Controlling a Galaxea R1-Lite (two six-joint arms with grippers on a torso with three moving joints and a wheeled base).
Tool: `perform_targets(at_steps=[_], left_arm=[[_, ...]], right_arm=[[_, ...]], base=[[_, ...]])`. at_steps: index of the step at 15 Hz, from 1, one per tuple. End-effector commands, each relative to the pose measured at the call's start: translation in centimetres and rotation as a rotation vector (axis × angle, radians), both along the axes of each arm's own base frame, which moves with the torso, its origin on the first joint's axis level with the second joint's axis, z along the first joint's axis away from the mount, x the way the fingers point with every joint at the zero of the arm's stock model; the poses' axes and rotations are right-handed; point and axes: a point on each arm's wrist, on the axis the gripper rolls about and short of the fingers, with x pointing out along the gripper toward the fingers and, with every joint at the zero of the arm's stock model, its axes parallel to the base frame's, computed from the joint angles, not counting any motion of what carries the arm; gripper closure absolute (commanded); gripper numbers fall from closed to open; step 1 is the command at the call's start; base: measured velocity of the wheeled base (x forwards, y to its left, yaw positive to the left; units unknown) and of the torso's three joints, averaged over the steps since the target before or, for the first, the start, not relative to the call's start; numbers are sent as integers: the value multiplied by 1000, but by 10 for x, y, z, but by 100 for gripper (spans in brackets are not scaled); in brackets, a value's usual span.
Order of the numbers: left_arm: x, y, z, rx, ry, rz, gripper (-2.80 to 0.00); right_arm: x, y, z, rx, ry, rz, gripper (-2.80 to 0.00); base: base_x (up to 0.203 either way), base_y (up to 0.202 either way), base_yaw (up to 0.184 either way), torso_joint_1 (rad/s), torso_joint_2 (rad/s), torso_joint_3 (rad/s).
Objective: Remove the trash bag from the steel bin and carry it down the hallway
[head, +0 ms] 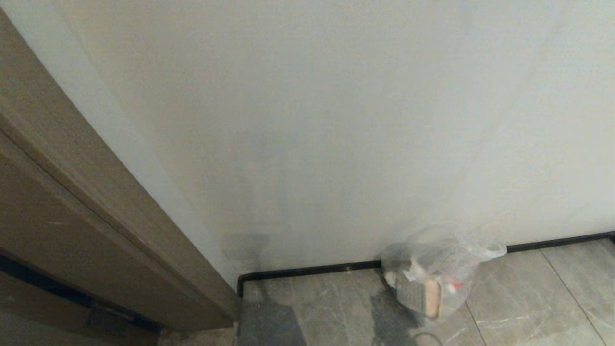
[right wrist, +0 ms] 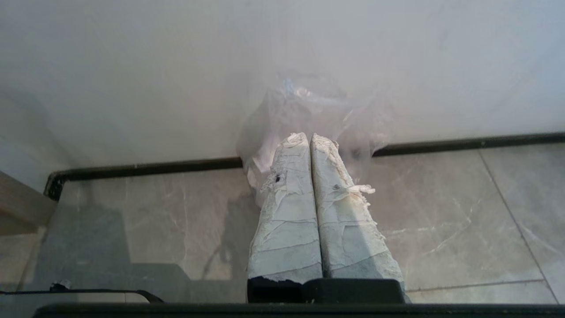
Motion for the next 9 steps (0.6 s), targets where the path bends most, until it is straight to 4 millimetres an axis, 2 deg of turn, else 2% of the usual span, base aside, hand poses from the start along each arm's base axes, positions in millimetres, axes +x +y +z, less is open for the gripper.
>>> perform_targets(at_steps=[1,9], left_arm=[[0,0,0,0,1,1,0],[0,0,0,-8,0,1,0]], right_arm=[[0,0,0,-1,0,0,0],[0,0,0,1,0,0,0]], base=[[0,0,0,2,5,173],[0,0,0,2,1,197]])
